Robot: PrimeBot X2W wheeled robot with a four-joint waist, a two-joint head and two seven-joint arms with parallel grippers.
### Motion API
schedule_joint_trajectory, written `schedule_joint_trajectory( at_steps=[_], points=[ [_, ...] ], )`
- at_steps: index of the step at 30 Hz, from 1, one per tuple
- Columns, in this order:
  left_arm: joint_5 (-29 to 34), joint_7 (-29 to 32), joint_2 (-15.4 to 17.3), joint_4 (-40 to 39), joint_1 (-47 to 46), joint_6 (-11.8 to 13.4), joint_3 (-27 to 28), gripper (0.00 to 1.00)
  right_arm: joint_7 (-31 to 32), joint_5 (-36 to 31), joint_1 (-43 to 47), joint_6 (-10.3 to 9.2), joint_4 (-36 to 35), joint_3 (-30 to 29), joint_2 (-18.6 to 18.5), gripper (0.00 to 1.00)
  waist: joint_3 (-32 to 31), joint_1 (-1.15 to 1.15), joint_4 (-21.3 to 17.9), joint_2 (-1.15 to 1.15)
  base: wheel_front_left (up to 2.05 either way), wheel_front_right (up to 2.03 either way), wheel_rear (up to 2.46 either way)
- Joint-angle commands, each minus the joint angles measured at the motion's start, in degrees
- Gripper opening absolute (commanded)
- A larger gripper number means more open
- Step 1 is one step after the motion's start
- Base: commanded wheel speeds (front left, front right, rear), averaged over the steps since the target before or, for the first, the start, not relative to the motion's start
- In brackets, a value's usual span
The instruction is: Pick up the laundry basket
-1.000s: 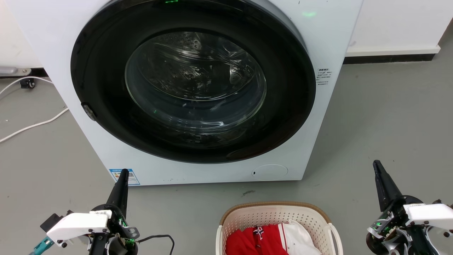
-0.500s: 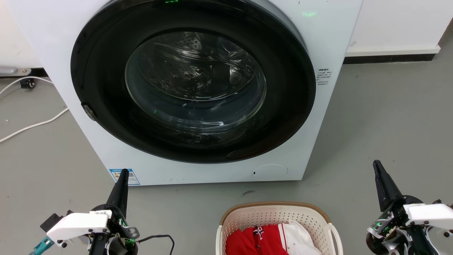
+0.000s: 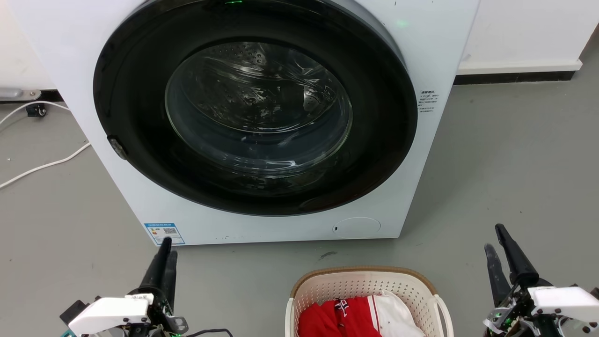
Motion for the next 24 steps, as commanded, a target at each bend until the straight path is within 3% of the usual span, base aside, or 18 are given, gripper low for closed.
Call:
schedule_joint_trajectory(
  at_steps=[1, 10, 24],
  points=[
    [0.41, -0.54, 0.13, -1.36, -0.94, 0.00, -0.24, 1.00, -0.58, -0.46, -0.91, 0.01, -1.07, 0.22, -0.05, 1.00, 0.02, 0.00, 0.00, 0.00, 0.00, 0.00, 0.00],
    [7.95, -3.13, 0.16, -3.26, -0.75, 0.13, 0.01, 1.00, -3.18, -8.44, -0.48, 0.01, -2.76, 0.24, -0.07, 1.00, 0.14, 0.00, 0.01, 0.00, 0.00, 0.00, 0.00],
    [24.49, -6.65, 0.20, -7.27, -0.07, 3.55, -2.07, 1.00, -6.71, -27.23, 0.87, 0.01, -7.88, 2.05, -0.11, 1.00, 0.23, 0.00, 0.09, 0.00, 0.00, 0.00, 0.00]
  ],
)
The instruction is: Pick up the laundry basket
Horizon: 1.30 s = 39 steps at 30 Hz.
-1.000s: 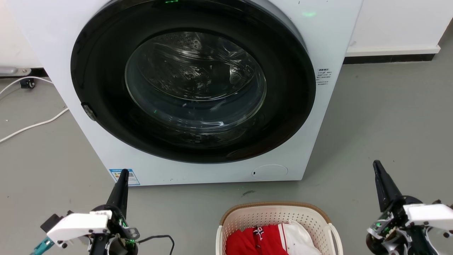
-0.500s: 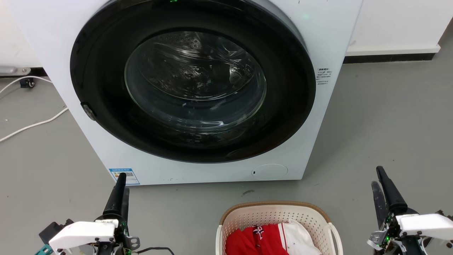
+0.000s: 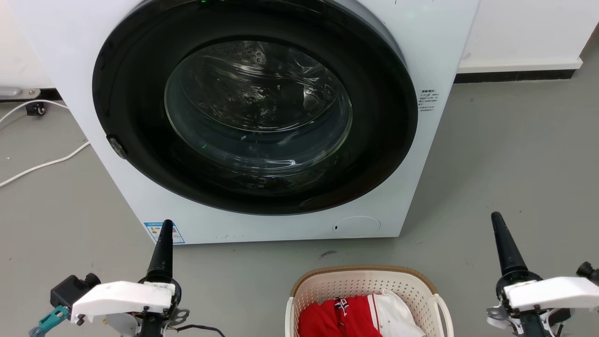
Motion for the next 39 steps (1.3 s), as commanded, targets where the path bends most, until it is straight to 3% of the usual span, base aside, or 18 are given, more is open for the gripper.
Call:
schedule_joint_trajectory(
  at_steps=[1, 13, 39],
  points=[
    [2.60, -0.65, 0.21, -1.50, -0.24, 0.46, -0.33, 1.00, -0.68, -3.41, -0.42, 0.00, -1.75, 0.55, -0.14, 1.00, 0.00, 0.00, 0.03, 0.00, 0.00, 0.00, 0.00],
    [14.50, -3.23, 0.24, -3.21, 0.75, 1.67, -2.28, 1.00, -3.29, -19.27, 1.27, 0.00, -4.25, 2.36, -0.17, 1.00, -0.10, 0.00, 0.10, 0.00, 0.00, 0.00, 0.00],
    [34.88, -7.92, 0.30, -4.12, 1.81, 3.23, -5.66, 1.00, -7.97, -39.49, 3.46, 0.00, -7.18, 3.38, -0.23, 1.00, -0.13, 0.00, 0.20, 0.00, 0.00, 0.00, 0.00]
  ],
)
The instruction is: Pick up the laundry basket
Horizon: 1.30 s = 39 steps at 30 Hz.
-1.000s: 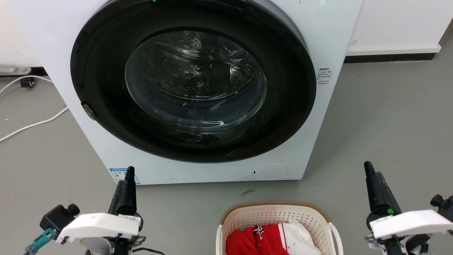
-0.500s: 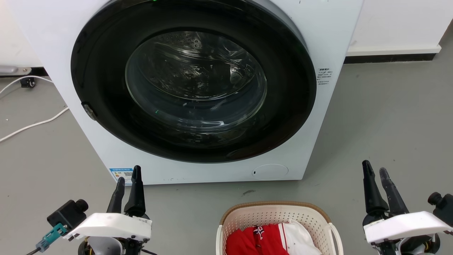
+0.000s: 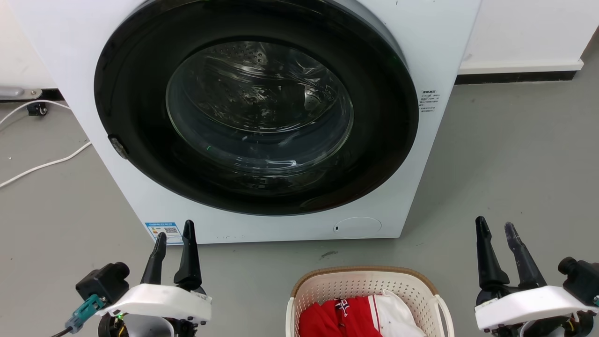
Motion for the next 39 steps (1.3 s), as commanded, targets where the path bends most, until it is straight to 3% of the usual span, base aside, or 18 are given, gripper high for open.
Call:
schedule_joint_trajectory(
  at_steps=[1, 26, 39],
  points=[
    [1.97, -0.66, 0.22, -0.76, 0.01, -0.02, -0.23, 1.00, -0.69, -2.15, -0.03, 0.00, -1.08, 0.17, -0.21, 1.00, -0.02, 0.00, 0.01, 0.00, 0.00, 0.00, 0.00],
    [15.79, -4.17, 0.25, 0.50, 1.02, 0.46, -2.32, 1.00, -4.18, -15.06, 1.65, 0.00, -1.94, 0.36, -0.27, 1.00, 0.02, 0.00, -0.02, 0.00, 0.00, 0.00, 0.00],
    [20.65, -5.66, 0.27, 1.14, 1.47, 0.61, -3.01, 1.00, -5.69, -18.52, 2.49, -0.01, -2.10, 0.27, -0.29, 1.00, -0.08, 0.00, 0.08, 0.00, 0.00, 0.00, 0.00]
  ],
)
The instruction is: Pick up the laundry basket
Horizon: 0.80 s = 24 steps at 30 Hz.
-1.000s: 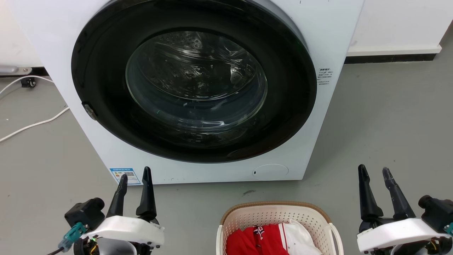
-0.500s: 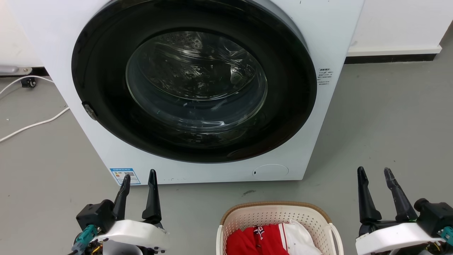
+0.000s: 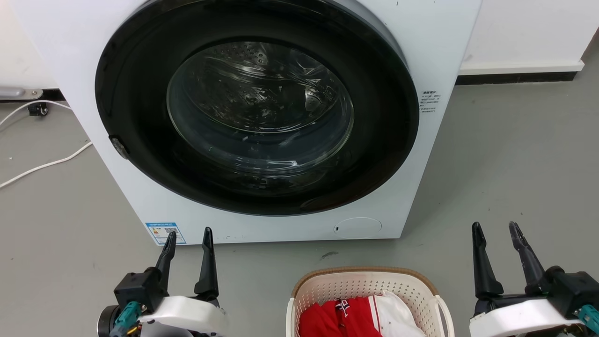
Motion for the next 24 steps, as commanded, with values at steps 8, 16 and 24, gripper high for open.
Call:
schedule_joint_trajectory(
  at_steps=[8, 16, 24],
  points=[
    [3.82, -1.29, 0.19, 0.32, 0.82, 0.54, -0.53, 1.00, -1.23, -2.80, 1.22, -0.02, -0.80, 0.45, -0.27, 1.00, -0.11, 0.00, 0.01, 0.00, 0.00, 0.00, 0.00],
    [6.41, -2.06, 0.20, 0.68, 1.28, 1.04, -1.00, 1.00, -2.22, -5.33, 1.63, -0.02, -0.79, 0.37, -0.28, 1.00, 0.01, 0.00, 0.23, 0.00, 0.00, 0.00, 0.00],
    [8.46, -2.67, 0.20, 0.97, 1.50, 1.32, -1.04, 1.00, -2.71, -5.48, 1.87, -0.02, -0.28, 0.49, -0.28, 1.00, 0.19, 0.00, 0.21, 0.00, 0.00, 0.00, 0.00]
  ],
)
